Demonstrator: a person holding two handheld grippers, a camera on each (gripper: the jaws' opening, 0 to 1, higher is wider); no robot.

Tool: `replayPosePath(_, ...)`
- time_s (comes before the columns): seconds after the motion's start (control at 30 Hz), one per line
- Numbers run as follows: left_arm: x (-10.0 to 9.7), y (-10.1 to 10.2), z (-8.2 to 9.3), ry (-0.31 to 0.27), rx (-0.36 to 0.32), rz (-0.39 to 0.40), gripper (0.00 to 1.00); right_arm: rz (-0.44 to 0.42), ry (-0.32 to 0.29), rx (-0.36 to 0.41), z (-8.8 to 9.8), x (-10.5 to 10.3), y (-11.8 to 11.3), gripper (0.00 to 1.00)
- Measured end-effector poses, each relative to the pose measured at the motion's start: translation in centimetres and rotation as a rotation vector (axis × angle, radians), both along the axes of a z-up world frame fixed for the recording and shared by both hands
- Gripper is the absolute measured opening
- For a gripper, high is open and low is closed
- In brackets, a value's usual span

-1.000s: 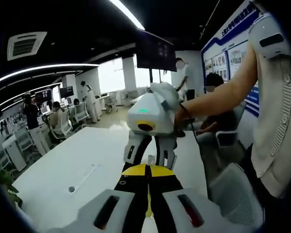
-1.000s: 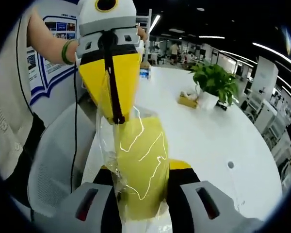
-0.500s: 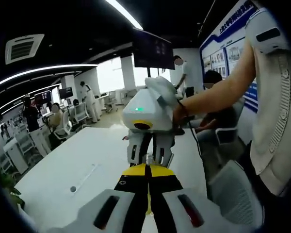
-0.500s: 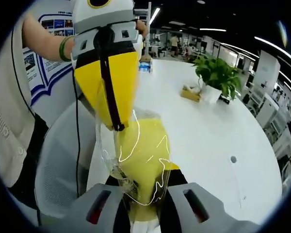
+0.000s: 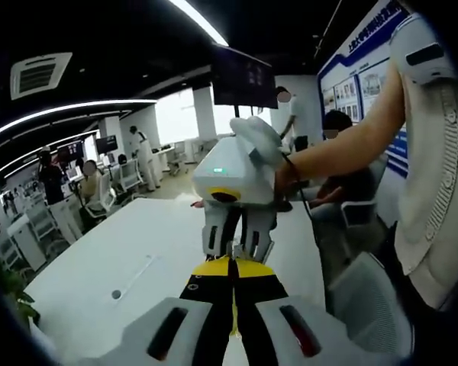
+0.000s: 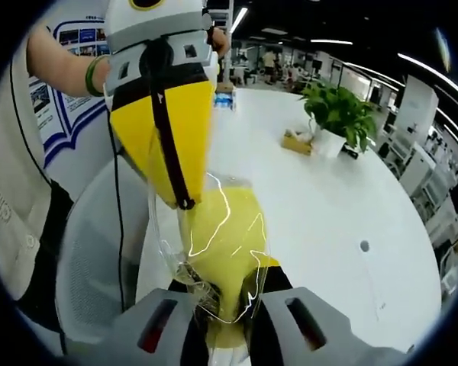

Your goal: Compare the silicone blocks by pressing each to a similar depth, holding the contact briefly, and releasing to observe deformation and rebound differences across the visible hardness samples.

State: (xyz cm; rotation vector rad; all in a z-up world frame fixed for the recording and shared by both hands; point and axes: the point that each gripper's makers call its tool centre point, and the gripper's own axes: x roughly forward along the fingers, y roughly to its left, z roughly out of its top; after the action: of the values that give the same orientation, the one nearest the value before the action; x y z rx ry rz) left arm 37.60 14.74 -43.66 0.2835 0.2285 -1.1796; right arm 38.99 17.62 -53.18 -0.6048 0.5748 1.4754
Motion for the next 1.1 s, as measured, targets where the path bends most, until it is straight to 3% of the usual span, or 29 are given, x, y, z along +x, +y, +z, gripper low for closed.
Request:
replayPosePath(0.03, -0.01, 0.00, 0.00, -0.001, 0.001, -0.001, 0.00, 0.001, -0.025, 0.005, 0.10, 0.27, 0.05, 0.04)
replayPosePath(0.27, -0.13, -0.12, 0.13, -0.003, 0.000, 0.000, 0.00, -0.004, -0.003, 0.004, 0.14, -0.06, -0.09, 0.04)
replayPosePath(0.3, -0.13, -0.14, 0.13, -0.003, 0.001, 0.000, 0.00, -0.002, -0.027, 0.007, 0.19, 0.13, -0.10, 0.04)
replayPosePath(0.43, -0.29, -0.31, 0.19, -0.012, 0.006, -0.007, 0.00, -0.005, -0.009, 0.006, 0.22, -0.12, -0.24, 0.04)
replayPosePath(0.57, -0.39, -0.43, 0.27, -0.016, 0.010, -0.009, 0.00, -0.006, -0.032, 0.011, 0.37, -0.04, -0.33, 0.05)
replayPosePath(0.6, -0.24, -0.39, 0.31, 0.003, 0.005, 0.007, 0.00, -0.012, -0.005, 0.007, 0.32, -0.19, -0.38, 0.05)
replayPosePath(0.67, -0.14, -0.42, 0.46, 0.017, 0.006, 0.018, 0.00, -0.021, -0.016, 0.017, 0.48, 0.02, -0.33, 0.06)
replayPosePath(0.7, -0.18, -0.44, 0.52, 0.015, 0.007, 0.020, 0.00, -0.027, 0.028, 0.018, 0.54, -0.40, -0.37, 0.06)
replayPosePath(1.1, -0.64, -0.52, 0.65, 0.001, 0.012, 0.025, 0.00, -0.025, 0.020, 0.043, 0.62, -0.64, -0.35, 0.10)
